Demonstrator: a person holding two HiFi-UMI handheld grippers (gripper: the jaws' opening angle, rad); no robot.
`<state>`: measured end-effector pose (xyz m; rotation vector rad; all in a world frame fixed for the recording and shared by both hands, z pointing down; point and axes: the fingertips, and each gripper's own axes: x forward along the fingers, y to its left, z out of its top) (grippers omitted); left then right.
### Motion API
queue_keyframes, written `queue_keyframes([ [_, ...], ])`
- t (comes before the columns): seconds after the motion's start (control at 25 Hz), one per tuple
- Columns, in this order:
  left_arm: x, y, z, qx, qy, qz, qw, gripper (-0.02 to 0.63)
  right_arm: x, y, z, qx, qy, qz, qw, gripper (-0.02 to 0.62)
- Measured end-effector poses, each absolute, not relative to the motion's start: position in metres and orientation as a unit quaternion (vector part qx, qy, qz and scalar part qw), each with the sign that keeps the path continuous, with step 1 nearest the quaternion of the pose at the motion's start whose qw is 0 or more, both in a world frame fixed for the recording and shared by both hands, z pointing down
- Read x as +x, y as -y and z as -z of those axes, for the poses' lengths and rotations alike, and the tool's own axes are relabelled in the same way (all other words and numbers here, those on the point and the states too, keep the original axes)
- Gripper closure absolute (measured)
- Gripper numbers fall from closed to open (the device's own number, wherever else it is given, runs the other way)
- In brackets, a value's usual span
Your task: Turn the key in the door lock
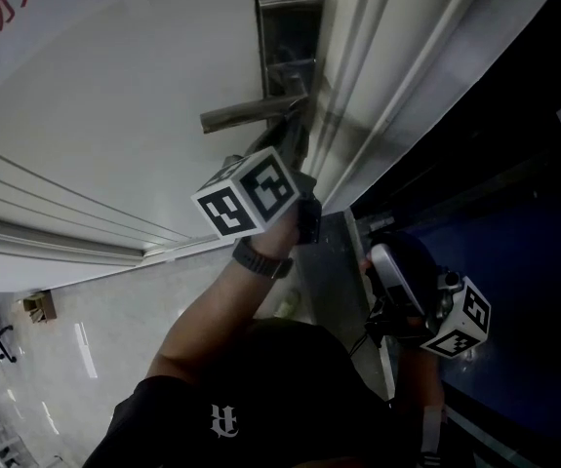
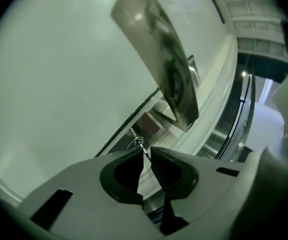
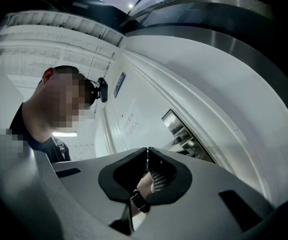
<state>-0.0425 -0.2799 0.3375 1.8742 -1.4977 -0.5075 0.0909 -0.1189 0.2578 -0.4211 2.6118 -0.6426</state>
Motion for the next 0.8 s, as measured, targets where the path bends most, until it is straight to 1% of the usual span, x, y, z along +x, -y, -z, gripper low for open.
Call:
queue_keyframes([
  [0.24,-0.0394,0.2793,-0.3364,0.746,0.625,0.049,0.223,0.563,0.0919,0.1191,-0.2555,-0.134,-0.937,0.237,0.22,0.578],
  [0.44,-0.0378,0.279,-0.3363,0.753,0.636,0.002,0.17,0.558,0.0915,0.1223,-0.2552,-0.13,-0.937,0.238,0.222,0.579],
  [0.8,-0.0327,0.2775,-0.3325,0.733,0.666,-0.14,-0.006,0.558,0.0944,0.1208,-0.2539,-0.135,-0.937,0.232,0.222,0.578],
])
